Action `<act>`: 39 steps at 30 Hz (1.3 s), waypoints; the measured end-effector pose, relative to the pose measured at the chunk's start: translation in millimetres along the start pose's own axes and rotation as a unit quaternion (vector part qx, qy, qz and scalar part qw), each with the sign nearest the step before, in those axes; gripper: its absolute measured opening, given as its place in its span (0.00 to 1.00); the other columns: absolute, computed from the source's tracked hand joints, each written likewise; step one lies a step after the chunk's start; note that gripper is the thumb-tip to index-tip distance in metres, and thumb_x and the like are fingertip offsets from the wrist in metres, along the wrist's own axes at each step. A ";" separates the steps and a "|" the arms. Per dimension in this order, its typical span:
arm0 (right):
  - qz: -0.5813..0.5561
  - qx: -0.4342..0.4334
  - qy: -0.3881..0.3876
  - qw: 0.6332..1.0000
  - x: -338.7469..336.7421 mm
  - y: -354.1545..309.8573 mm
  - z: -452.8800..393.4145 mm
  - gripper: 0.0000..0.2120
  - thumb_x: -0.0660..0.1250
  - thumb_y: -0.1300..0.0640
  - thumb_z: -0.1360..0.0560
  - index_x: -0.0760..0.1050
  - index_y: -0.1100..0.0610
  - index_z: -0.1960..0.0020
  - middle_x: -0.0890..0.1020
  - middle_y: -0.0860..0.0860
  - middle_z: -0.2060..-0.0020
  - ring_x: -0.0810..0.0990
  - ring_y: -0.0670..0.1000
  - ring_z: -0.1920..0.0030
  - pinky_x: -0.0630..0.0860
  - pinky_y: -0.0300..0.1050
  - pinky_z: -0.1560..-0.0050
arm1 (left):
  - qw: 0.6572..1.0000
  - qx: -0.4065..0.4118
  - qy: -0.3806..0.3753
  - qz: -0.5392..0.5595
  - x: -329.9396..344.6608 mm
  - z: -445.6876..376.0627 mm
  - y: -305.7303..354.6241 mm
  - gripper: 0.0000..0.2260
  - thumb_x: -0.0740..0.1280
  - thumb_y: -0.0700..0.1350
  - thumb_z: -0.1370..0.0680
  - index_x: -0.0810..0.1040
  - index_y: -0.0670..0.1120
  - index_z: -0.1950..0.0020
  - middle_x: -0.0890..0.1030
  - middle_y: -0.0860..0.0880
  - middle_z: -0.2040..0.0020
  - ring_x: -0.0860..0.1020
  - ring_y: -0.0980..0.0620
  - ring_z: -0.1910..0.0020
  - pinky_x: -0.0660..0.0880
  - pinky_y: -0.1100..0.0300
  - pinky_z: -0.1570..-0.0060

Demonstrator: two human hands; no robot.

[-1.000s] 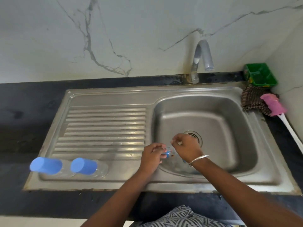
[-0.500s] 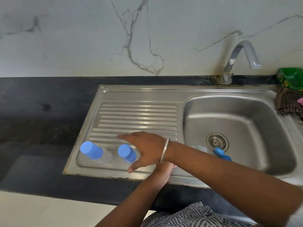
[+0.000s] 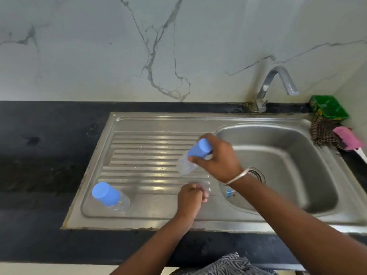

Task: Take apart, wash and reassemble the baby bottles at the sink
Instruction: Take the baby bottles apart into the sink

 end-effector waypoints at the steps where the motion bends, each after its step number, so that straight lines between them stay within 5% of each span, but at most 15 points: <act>1: 0.014 0.035 0.035 0.999 -12.5 12.3 3.3 0.21 0.80 0.47 0.36 0.76 0.53 0.49 0.80 0.47 0.58 0.78 0.48 0.59 0.74 0.41 0.58 | 1.000 0.023 0.019 0.009 -0.8 -0.6 1.1 0.15 0.57 0.29 0.30 0.76 0.45 0.69 0.81 0.46 0.67 0.80 0.52 0.66 0.72 0.65 0.68; 4: 0.033 0.149 0.078 0.985 -38.7 46.9 19.0 0.20 0.80 0.49 0.37 0.74 0.53 0.53 0.80 0.49 0.61 0.78 0.52 0.62 0.74 0.45 0.60 | 0.992 0.110 0.057 -0.004 5.9 -2.8 2.2 0.16 0.59 0.29 0.32 0.75 0.47 0.72 0.78 0.50 0.72 0.77 0.56 0.69 0.71 0.57 0.62; 7: 0.004 0.228 0.074 0.971 -54.2 72.1 39.3 0.19 0.80 0.48 0.37 0.73 0.52 0.57 0.79 0.48 0.65 0.78 0.51 0.64 0.74 0.42 0.64 | 0.972 0.221 0.057 -0.057 20.5 -7.5 4.8 0.16 0.67 0.34 0.29 0.76 0.57 0.63 0.80 0.56 0.61 0.78 0.59 0.60 0.76 0.53 0.58; 10: -0.006 0.294 0.068 0.953 -58.0 90.9 54.5 0.20 0.79 0.43 0.38 0.72 0.49 0.58 0.79 0.46 0.65 0.78 0.47 0.65 0.75 0.41 0.65 | 0.915 0.337 0.013 -0.221 40.7 -8.7 17.6 0.19 0.73 0.47 0.31 0.75 0.56 0.41 0.76 0.60 0.44 0.74 0.61 0.45 0.72 0.60 0.45; 14: -0.072 0.347 0.065 0.933 -62.8 114.0 68.8 0.25 0.76 0.33 0.43 0.75 0.49 0.59 0.81 0.49 0.65 0.83 0.53 0.63 0.82 0.53 0.60 | 0.832 0.387 -0.011 -0.398 72.4 -14.8 27.2 0.27 0.70 0.62 0.27 0.70 0.55 0.32 0.74 0.59 0.34 0.69 0.56 0.30 0.55 0.47 0.25; 16: -0.105 0.365 0.070 0.923 -66.9 120.3 75.2 0.25 0.76 0.32 0.43 0.76 0.50 0.59 0.82 0.49 0.66 0.83 0.53 0.64 0.82 0.55 0.60 | 0.805 0.393 -0.013 -0.444 85.6 -15.3 30.6 0.26 0.66 0.67 0.27 0.71 0.56 0.33 0.77 0.59 0.37 0.74 0.56 0.35 0.63 0.49 0.29; 18: -0.143 0.376 0.069 0.913 -72.2 125.8 81.6 0.23 0.77 0.37 0.39 0.76 0.54 0.59 0.82 0.53 0.65 0.82 0.54 0.65 0.82 0.55 0.62 | 0.788 0.399 -0.022 -0.468 97.9 -12.3 35.6 0.26 0.65 0.68 0.26 0.72 0.56 0.34 0.79 0.58 0.41 0.78 0.55 0.45 0.73 0.56 0.43; 21: -0.234 0.411 0.040 0.880 -81.5 130.4 86.5 0.21 0.77 0.44 0.32 0.78 0.61 0.54 0.84 0.57 0.64 0.82 0.52 0.68 0.81 0.49 0.69 | 0.752 0.382 -0.041 -0.535 108.9 -8.3 37.9 0.25 0.61 0.66 0.23 0.70 0.53 0.31 0.77 0.56 0.39 0.78 0.54 0.45 0.75 0.58 0.51; 25: -0.185 0.456 -0.017 0.871 -95.9 147.5 93.4 0.28 0.70 0.35 0.30 0.77 0.63 0.58 0.80 0.54 0.71 0.79 0.51 0.75 0.72 0.39 0.74 | 0.720 0.352 -0.079 -0.593 124.2 -8.8 33.0 0.26 0.58 0.67 0.21 0.70 0.52 0.31 0.77 0.54 0.39 0.78 0.52 0.43 0.75 0.56 0.52; 28: -0.077 0.441 -0.048 0.893 -99.8 164.2 96.3 0.28 0.67 0.32 0.30 0.73 0.58 0.64 0.77 0.51 0.69 0.76 0.51 0.67 0.70 0.43 0.66 | 0.748 0.302 -0.110 -0.580 137.4 -10.7 33.3 0.26 0.60 0.69 0.24 0.75 0.51 0.38 0.80 0.54 0.47 0.79 0.53 0.51 0.76 0.56 0.54; 33: -0.174 0.309 -0.075 0.932 -114.8 183.6 100.3 0.23 0.71 0.42 0.26 0.65 0.55 0.70 0.69 0.48 0.75 0.68 0.47 0.73 0.67 0.43 0.68 | 0.888 0.121 -0.206 -0.394 147.4 -13.7 41.7 0.26 0.68 0.69 0.32 0.80 0.47 0.51 0.83 0.48 0.59 0.82 0.50 0.60 0.79 0.50 0.54; 39: -0.353 0.221 -0.182 0.891 -129.1 207.9 106.2 0.07 0.72 0.57 0.25 0.77 0.61 0.53 0.79 0.50 0.66 0.77 0.49 0.68 0.73 0.42 0.72 | 0.900 -0.048 -0.326 -0.285 148.6 -17.9 57.2 0.24 0.70 0.60 0.25 0.82 0.39 0.47 0.85 0.43 0.55 0.82 0.46 0.61 0.77 0.43 0.47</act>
Point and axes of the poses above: each hand's wrist, its own z-axis away from the middle knuckle, its own x-axis out of the palm, y = z × x, the point moved 1 cm from there along -z, towards the middle knuckle
